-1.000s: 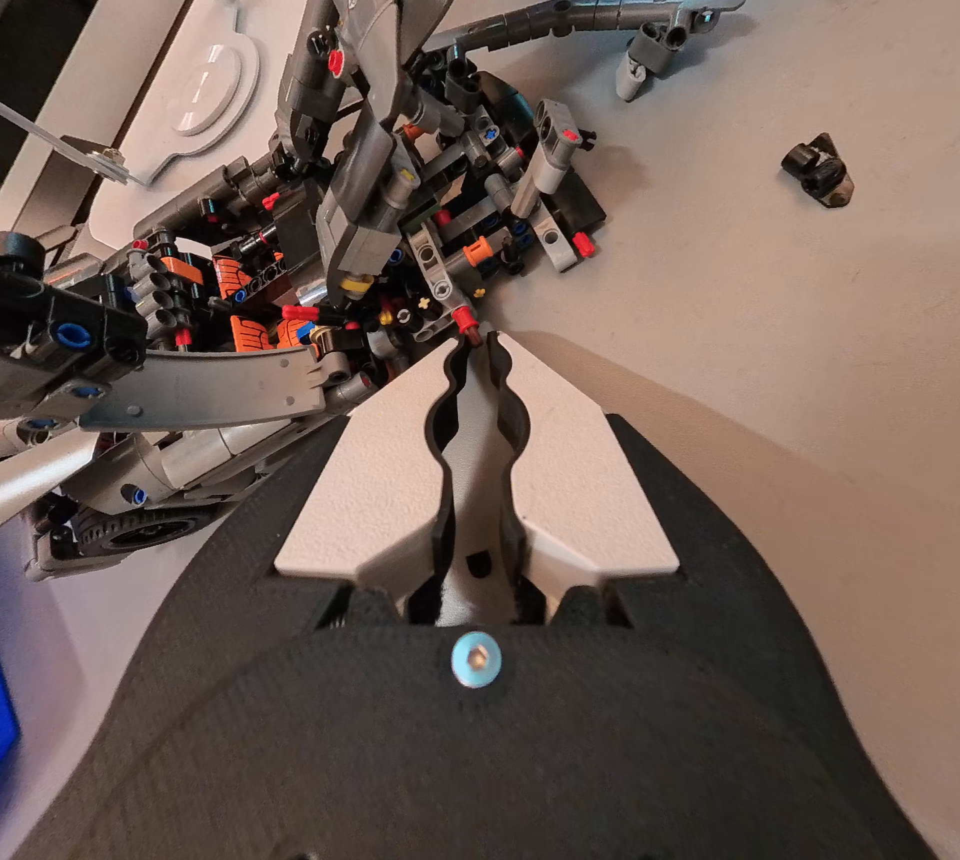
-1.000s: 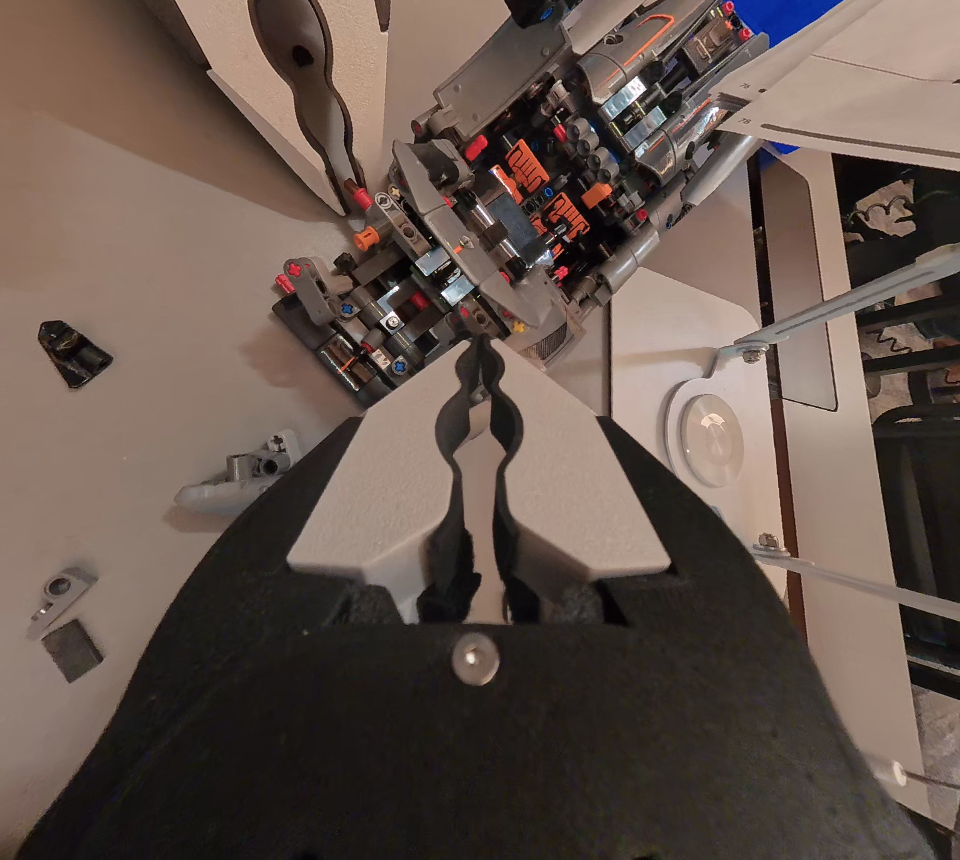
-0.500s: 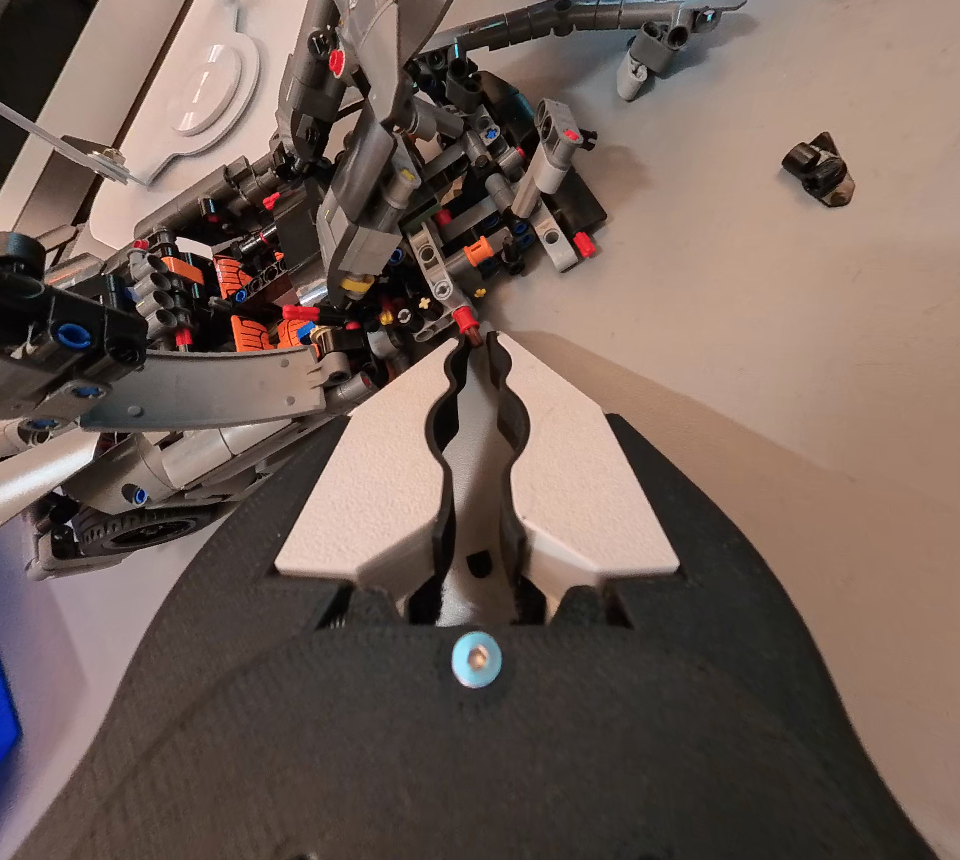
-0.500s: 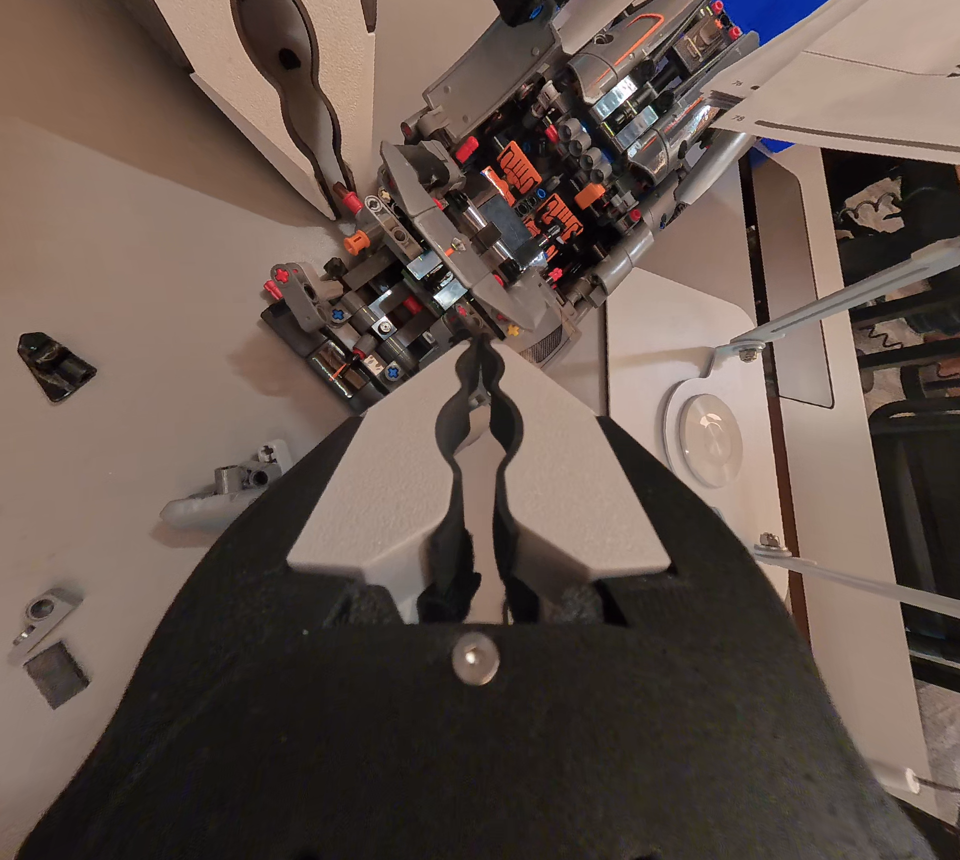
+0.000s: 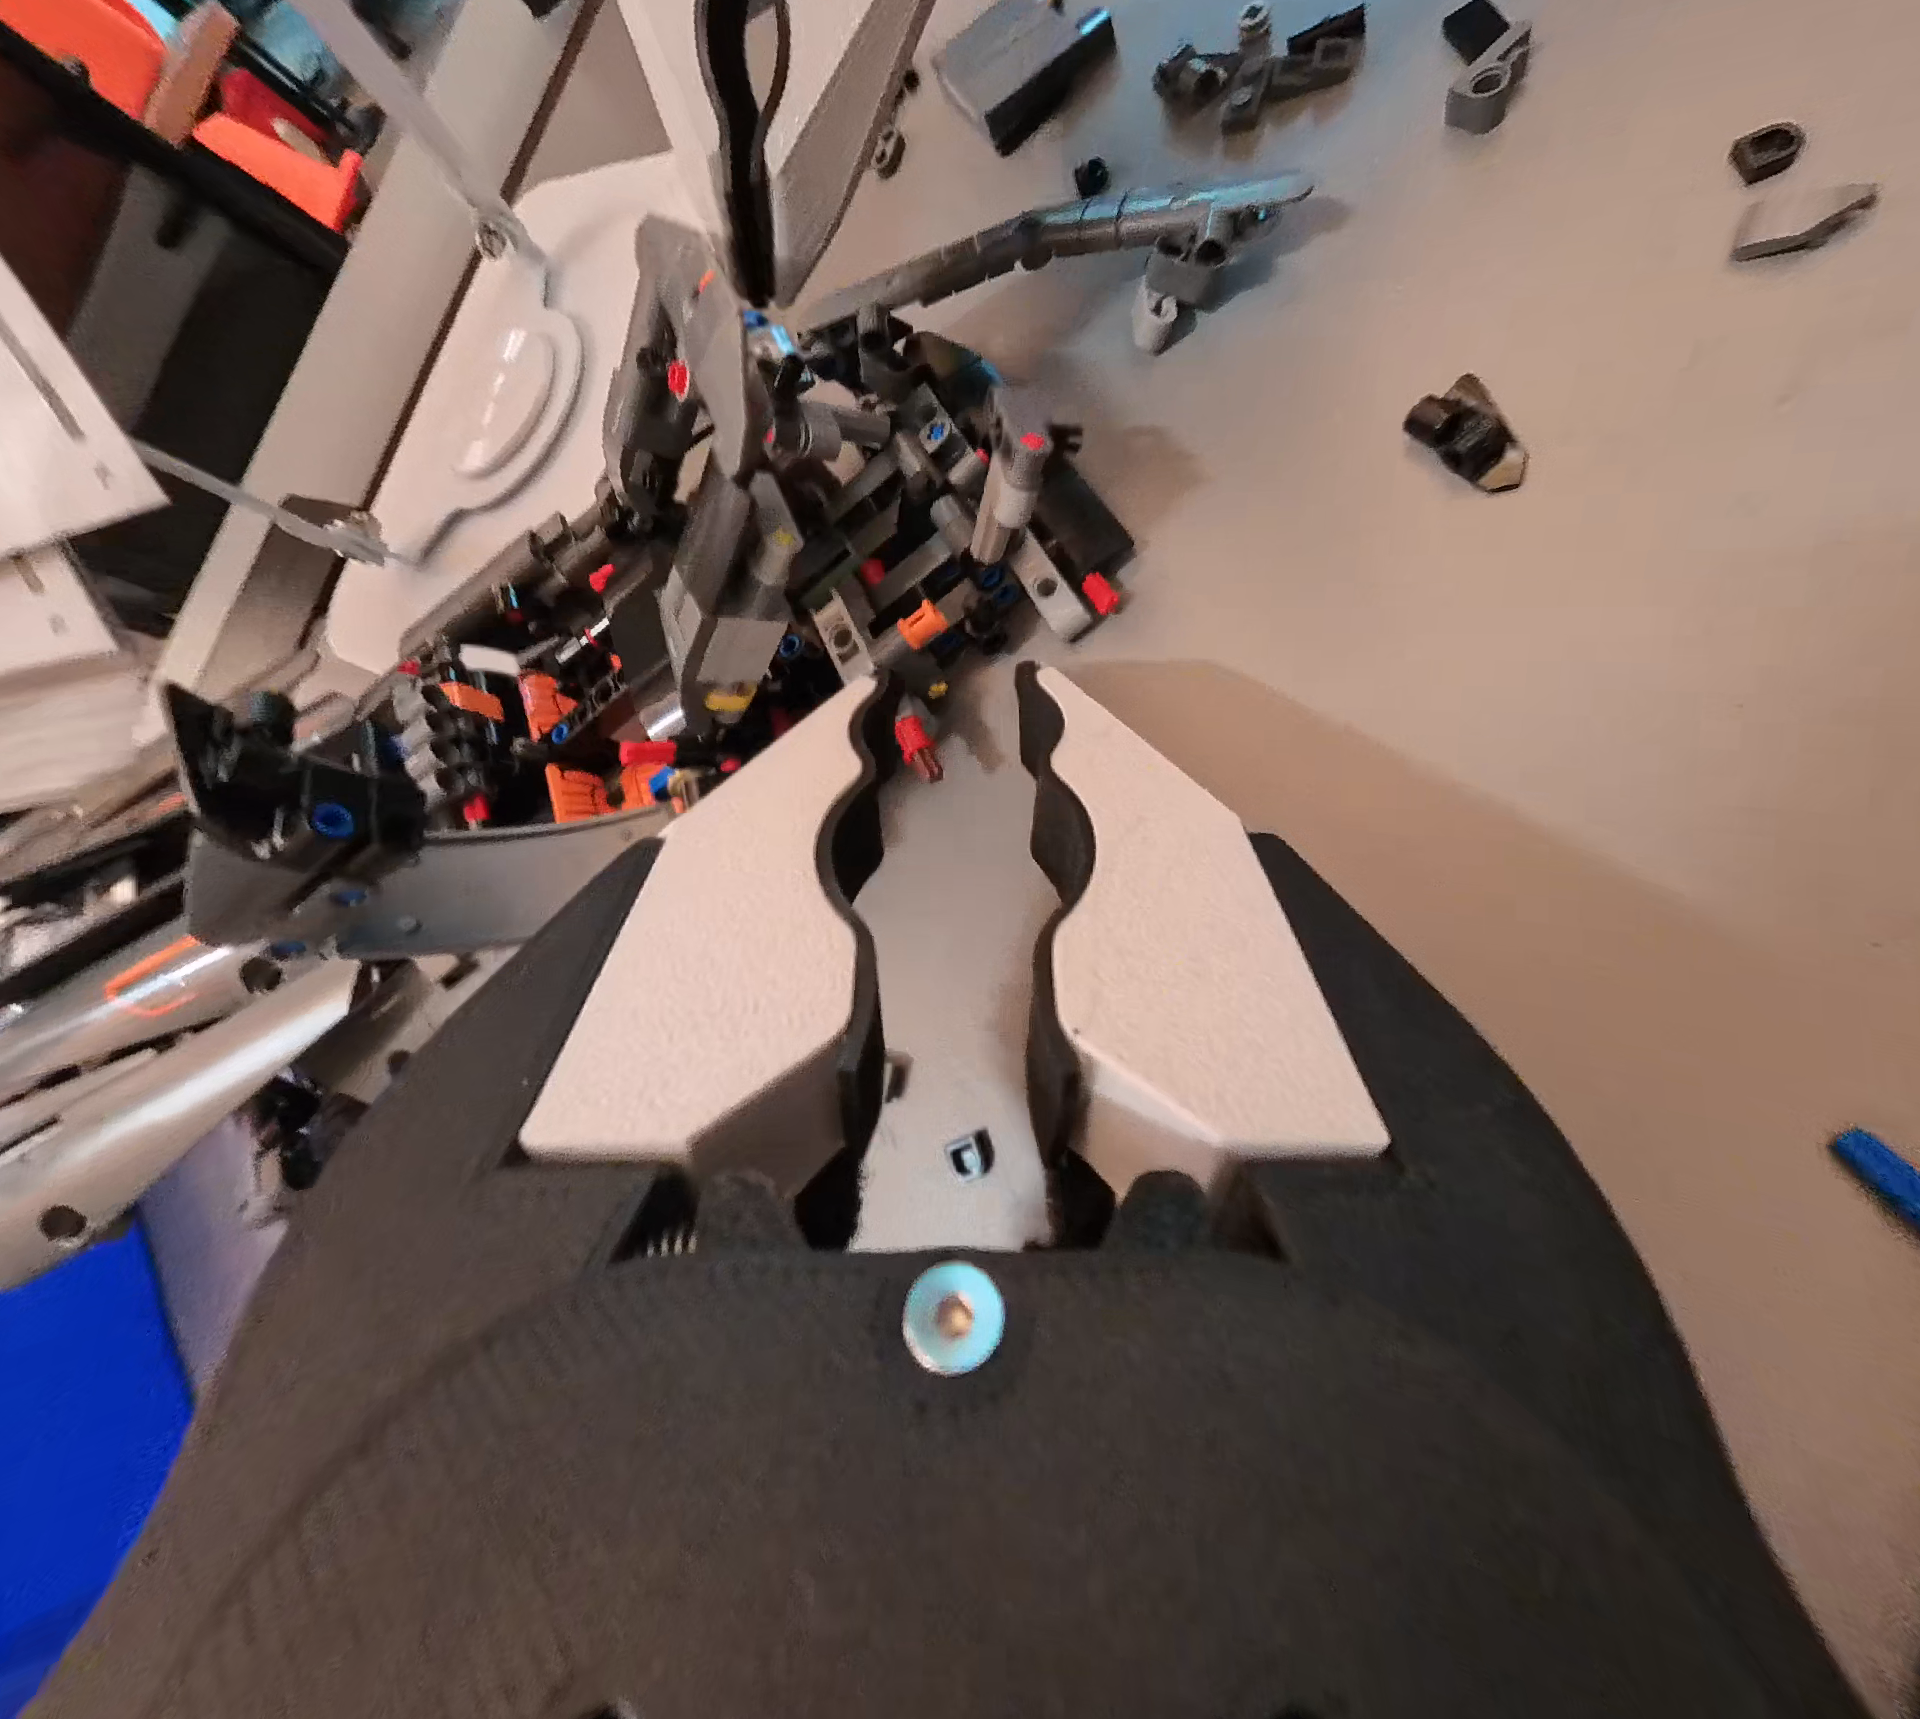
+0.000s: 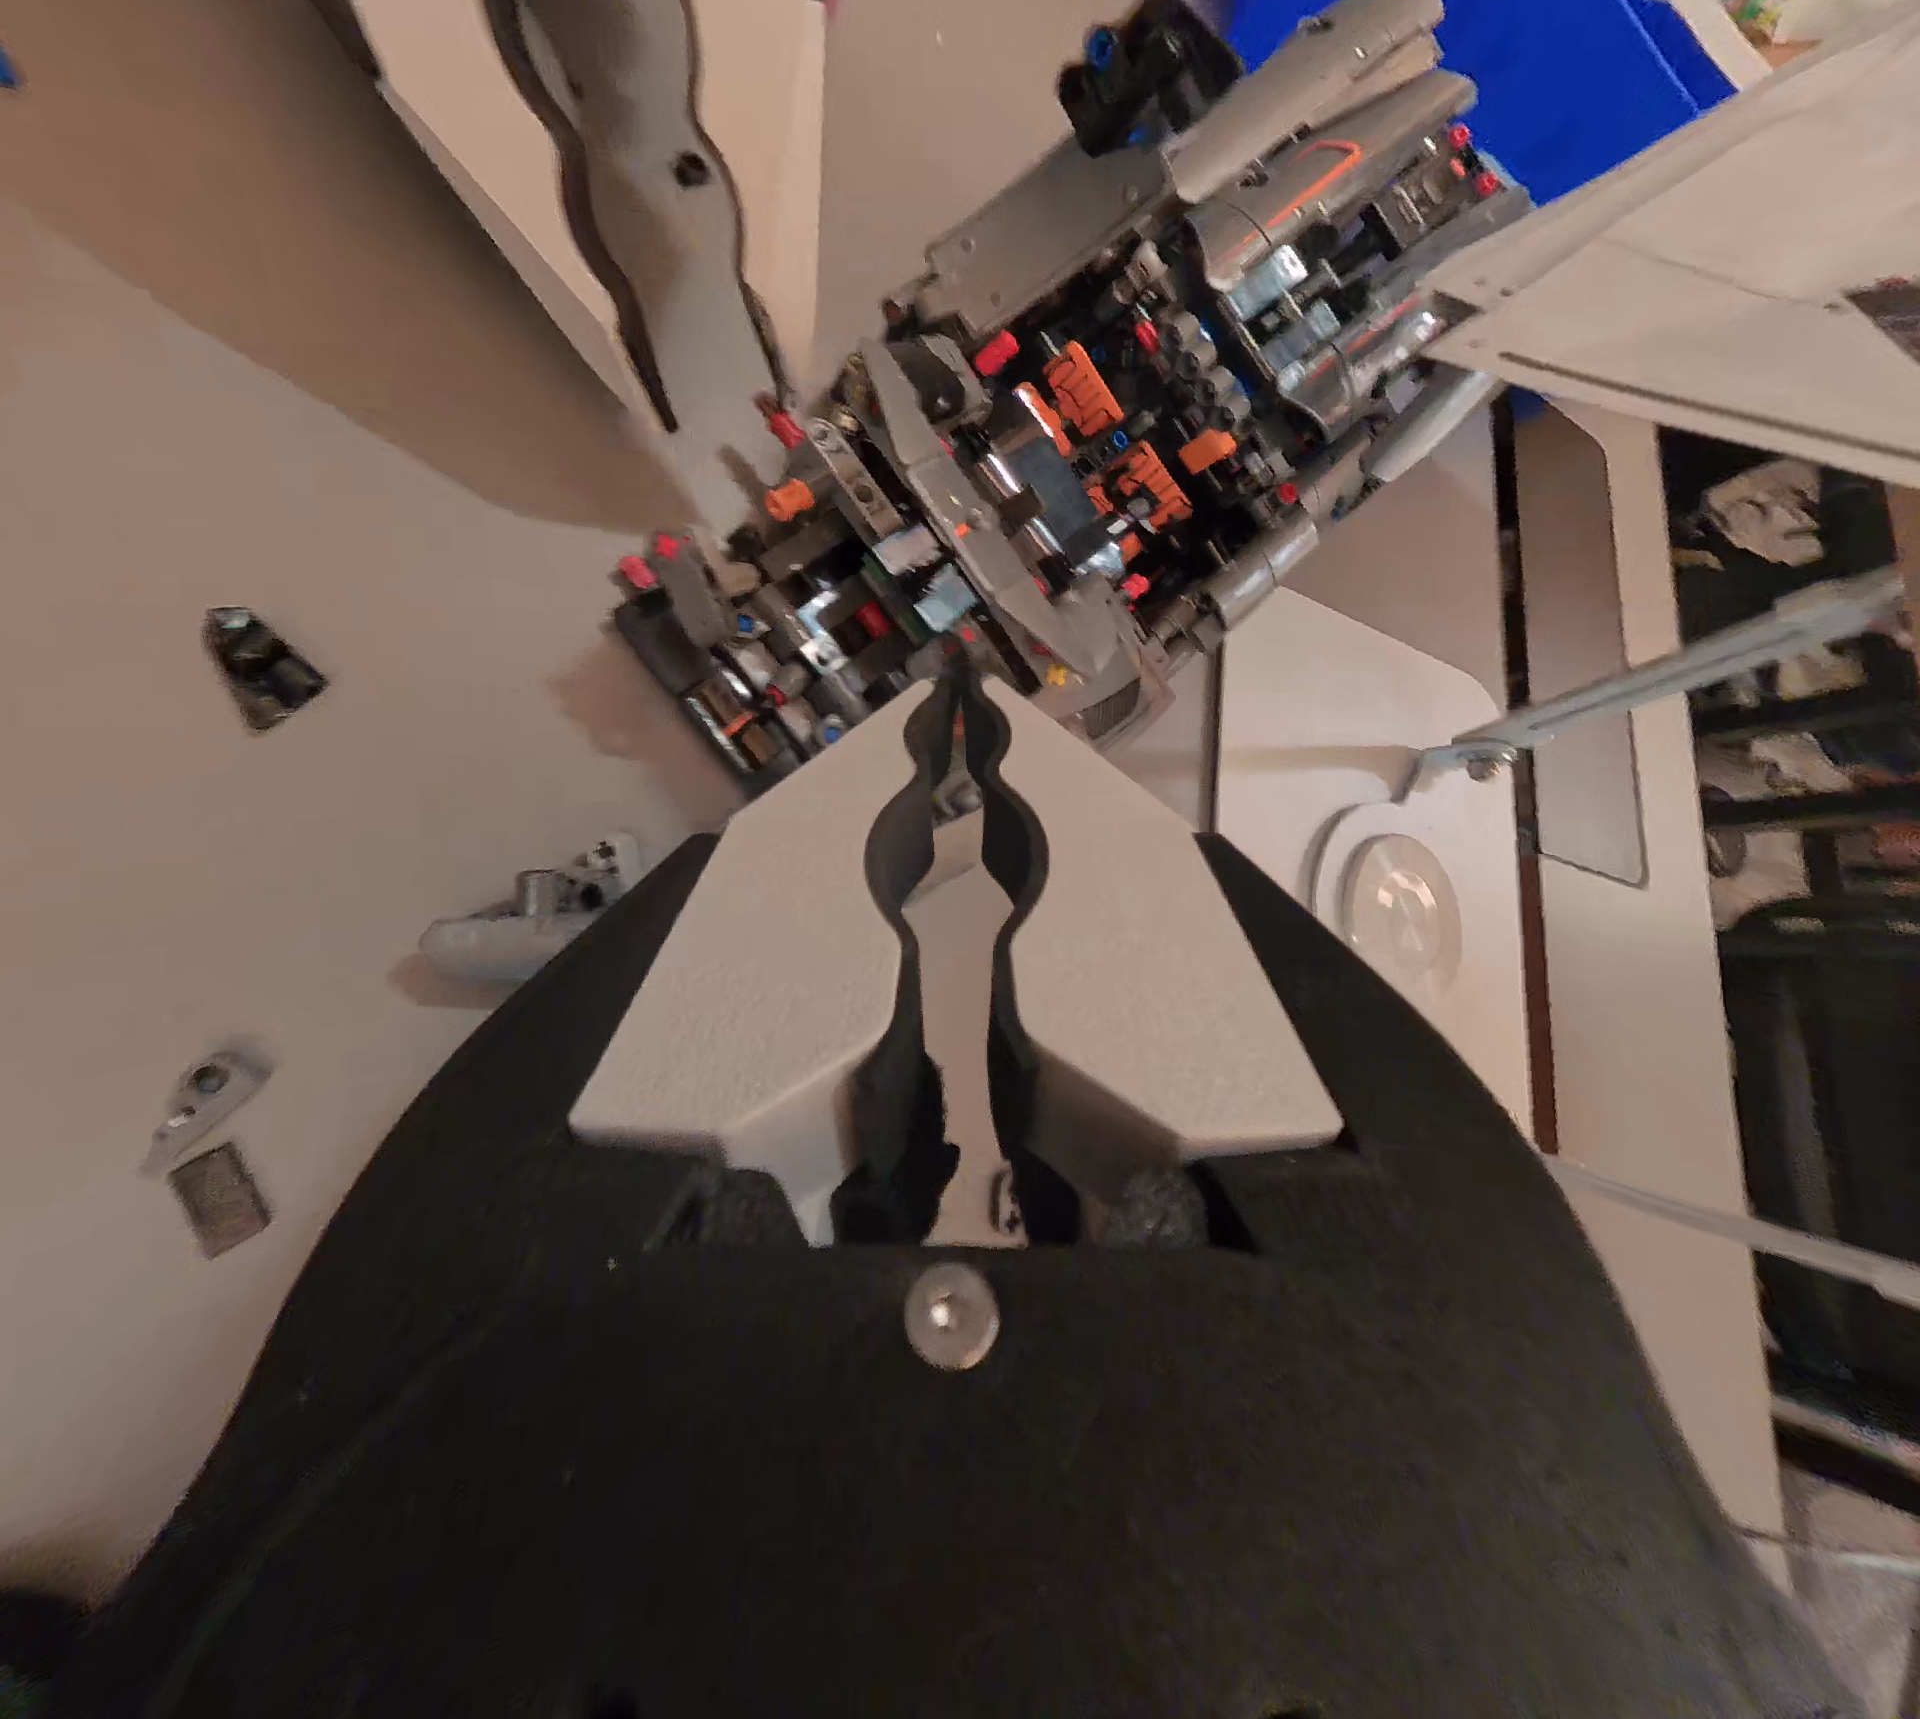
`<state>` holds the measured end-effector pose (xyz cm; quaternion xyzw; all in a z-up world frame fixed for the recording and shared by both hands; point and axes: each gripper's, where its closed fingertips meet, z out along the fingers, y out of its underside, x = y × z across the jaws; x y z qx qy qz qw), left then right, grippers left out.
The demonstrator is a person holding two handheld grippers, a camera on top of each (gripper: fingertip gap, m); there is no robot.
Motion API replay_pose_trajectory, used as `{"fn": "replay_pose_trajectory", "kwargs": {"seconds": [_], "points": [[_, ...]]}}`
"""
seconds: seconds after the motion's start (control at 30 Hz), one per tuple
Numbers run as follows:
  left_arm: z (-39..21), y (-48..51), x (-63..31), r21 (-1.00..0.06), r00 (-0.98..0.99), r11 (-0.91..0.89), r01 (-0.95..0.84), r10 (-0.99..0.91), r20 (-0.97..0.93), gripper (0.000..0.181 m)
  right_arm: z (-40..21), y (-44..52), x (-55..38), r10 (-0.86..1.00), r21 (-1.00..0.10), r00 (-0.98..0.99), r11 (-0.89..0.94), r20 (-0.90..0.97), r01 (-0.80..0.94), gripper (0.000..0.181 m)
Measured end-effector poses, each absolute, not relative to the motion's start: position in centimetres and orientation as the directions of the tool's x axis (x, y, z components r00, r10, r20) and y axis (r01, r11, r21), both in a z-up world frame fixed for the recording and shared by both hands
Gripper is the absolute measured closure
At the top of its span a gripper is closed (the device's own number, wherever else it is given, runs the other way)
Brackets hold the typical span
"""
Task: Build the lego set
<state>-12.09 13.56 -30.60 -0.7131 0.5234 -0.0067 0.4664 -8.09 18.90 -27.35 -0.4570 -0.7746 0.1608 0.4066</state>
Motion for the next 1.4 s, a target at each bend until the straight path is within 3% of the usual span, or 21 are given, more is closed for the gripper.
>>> {"fn": "replay_pose_trajectory", "kwargs": {"seconds": [0.13, 0.27, 0.77, 1.4], "points": [[-30.0, 13.5, -10.9, -0.642, 0.424, 0.021, -0.767, -0.734, -0.531, 0.160, -27.1, 15.8, -7.9, 0.836, -0.661, -0.363, 0.548, 0.411, 0.513, 0.181], [-30.8, 13.8, -10.0, -0.591, 0.391, 0.037, -0.806, -0.716, -0.578, 0.160, -28.3, 14.3, -8.0, 0.801, -0.621, -0.432, 0.595, 0.413, 0.510, 0.174], [-31.2, 14.2, -9.1, -0.521, 0.341, 0.072, -0.850, -0.678, -0.651, 0.176, -30.2, 13.9, -8.1, 0.724, -0.520, -0.481, 0.690, 0.495, 0.504, 0.176], [-31.3, 14.2, -8.7, -0.460, 0.286, 0.118, -0.880, -0.640, -0.713, 0.171, -30.9, 13.9, -7.7, 0.718, -0.511, -0.503, 0.696, 0.482, 0.504, 0.175]]}}
